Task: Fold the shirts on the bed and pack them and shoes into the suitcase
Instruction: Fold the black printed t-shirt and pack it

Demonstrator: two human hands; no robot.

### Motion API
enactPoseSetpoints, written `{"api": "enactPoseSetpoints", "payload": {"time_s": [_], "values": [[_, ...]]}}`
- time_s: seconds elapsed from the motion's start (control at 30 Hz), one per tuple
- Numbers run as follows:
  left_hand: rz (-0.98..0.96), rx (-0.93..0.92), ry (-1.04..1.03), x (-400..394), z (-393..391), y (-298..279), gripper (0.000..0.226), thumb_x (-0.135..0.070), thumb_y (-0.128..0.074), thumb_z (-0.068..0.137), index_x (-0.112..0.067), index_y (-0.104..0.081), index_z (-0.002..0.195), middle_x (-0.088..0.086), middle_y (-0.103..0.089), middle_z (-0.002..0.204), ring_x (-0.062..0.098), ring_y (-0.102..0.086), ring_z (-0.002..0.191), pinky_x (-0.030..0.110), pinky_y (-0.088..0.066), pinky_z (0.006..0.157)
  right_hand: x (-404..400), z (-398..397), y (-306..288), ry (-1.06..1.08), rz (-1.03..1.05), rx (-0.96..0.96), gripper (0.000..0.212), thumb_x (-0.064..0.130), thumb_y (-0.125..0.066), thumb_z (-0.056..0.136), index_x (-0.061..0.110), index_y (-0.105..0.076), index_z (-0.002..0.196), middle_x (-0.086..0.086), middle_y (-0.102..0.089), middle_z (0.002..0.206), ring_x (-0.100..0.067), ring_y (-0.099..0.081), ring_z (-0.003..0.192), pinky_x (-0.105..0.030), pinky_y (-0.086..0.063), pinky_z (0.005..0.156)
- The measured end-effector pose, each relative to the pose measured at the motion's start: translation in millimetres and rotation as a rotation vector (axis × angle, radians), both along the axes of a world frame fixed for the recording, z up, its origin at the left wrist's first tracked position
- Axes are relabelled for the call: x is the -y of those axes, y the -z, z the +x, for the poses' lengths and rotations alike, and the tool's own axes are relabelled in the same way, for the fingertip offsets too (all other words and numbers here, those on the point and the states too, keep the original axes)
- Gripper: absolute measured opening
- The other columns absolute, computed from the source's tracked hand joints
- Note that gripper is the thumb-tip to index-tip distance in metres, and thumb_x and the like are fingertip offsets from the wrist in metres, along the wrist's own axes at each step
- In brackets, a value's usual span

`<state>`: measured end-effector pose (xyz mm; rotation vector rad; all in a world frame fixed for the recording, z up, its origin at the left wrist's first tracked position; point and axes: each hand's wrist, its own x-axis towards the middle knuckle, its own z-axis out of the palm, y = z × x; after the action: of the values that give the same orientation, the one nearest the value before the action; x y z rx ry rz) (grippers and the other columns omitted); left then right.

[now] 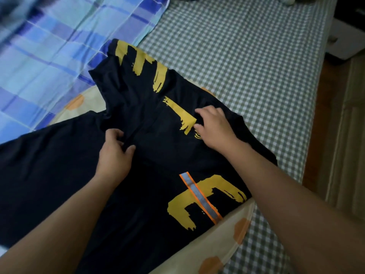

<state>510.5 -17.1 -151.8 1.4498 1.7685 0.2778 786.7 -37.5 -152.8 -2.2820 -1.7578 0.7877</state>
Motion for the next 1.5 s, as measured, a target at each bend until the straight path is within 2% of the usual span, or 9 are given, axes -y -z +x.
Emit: {"api": "enactPoseSetpoints", "payload": {"time_s": [0.2,0.33,0.67,0.83,0.97,1.07,1.2,1.33,1.5], "values": [[0.028,-0.049,0.037,-2,-9,12,0.018,-0.029,-0.072,0.093,-0.022,-0.057,0.101,-0.001,-0.055,0.103,0.016,-0.056,0.091,0.029,-0.042,0.077,-89,-38,12,-0.008,-0.068,-0.103,0.054,0.027,-0.065,0.097,0.020,-0.048,0.147,0.000,-0.057,0.128,-0.022,-0.052,0.122,-0.037,-0.046,0.101],[0.046,0.123,-0.082,-7,-8,7,0.012,-0.029,-0.065,0.098,-0.021,-0.060,0.090,-0.001,-0.063,0.095,0.016,-0.059,0.085,0.030,-0.043,0.069,-107,-42,14,0.161,-0.011,-0.216,0.007,0.023,-0.063,0.098,0.024,-0.069,0.102,0.004,-0.065,0.099,-0.019,-0.061,0.097,-0.030,-0.043,0.077],[-0.014,0.302,-0.285,-18,-3,-7,0.031,-0.024,-0.074,0.092,-0.022,-0.063,0.121,-0.004,-0.065,0.096,0.013,-0.065,0.087,0.026,-0.049,0.071,-89,-40,-11,0.270,0.083,-0.443,0.005,0.022,-0.062,0.098,0.023,-0.067,0.096,0.003,-0.069,0.094,-0.014,-0.064,0.090,-0.035,-0.054,0.084],[0.045,0.550,-0.007,46,-2,-61,0.026,-0.012,-0.077,0.088,-0.027,-0.070,0.109,-0.008,-0.069,0.094,0.002,-0.066,0.089,0.017,-0.053,0.080,32,-9,-79,0.322,0.183,-0.763,0.028,-0.006,-0.063,0.092,0.022,-0.067,0.087,0.003,-0.073,0.097,-0.016,-0.069,0.098,-0.031,-0.055,0.092],[0.141,0.330,0.561,112,-4,-55,0.041,-0.016,-0.082,0.083,-0.035,-0.066,0.115,-0.021,-0.062,0.107,0.003,-0.058,0.106,0.026,-0.050,0.092,151,26,-74,0.278,-0.025,-0.551,0.041,-0.008,-0.063,0.078,0.032,-0.068,0.071,0.010,-0.071,0.109,-0.013,-0.063,0.113,-0.044,-0.047,0.106],[0.291,0.007,0.904,132,-6,-27,0.069,-0.013,-0.083,0.074,-0.032,-0.057,0.135,-0.004,-0.052,0.134,0.026,-0.047,0.128,0.050,-0.046,0.101,195,42,-46,0.151,-0.211,-0.219,0.061,-0.011,-0.058,0.088,0.046,-0.066,0.068,0.014,-0.055,0.128,-0.018,-0.043,0.129,-0.045,-0.036,0.110],[0.330,-0.200,0.655,112,-18,-10,0.070,-0.001,-0.070,0.080,-0.020,-0.051,0.144,0.008,-0.049,0.138,0.032,-0.044,0.126,0.052,-0.042,0.100,168,40,-41,0.255,-0.031,-0.102,0.060,-0.017,-0.048,0.088,0.039,-0.066,0.090,0.012,-0.051,0.127,-0.020,-0.042,0.131,-0.042,-0.033,0.116],[0.310,-0.285,0.617,90,-23,0,0.037,-0.021,-0.070,0.091,-0.020,-0.061,0.127,0.000,-0.062,0.115,0.024,-0.055,0.103,0.043,-0.042,0.090,83,33,-17,0.153,0.003,-0.070,0.041,0.020,-0.055,0.101,0.027,-0.053,0.142,0.004,-0.050,0.142,-0.020,-0.039,0.134,-0.038,-0.030,0.117],[0.210,-0.263,0.444,82,-18,-2,0.004,-0.023,-0.065,0.094,-0.022,-0.067,0.098,-0.010,-0.066,0.090,0.019,-0.060,0.090,0.040,-0.040,0.088,30,36,13,0.006,-0.087,0.097,0.012,0.029,-0.056,0.101,0.027,-0.067,0.103,0.006,-0.062,0.107,-0.022,-0.050,0.113,-0.038,-0.039,0.098]]}}
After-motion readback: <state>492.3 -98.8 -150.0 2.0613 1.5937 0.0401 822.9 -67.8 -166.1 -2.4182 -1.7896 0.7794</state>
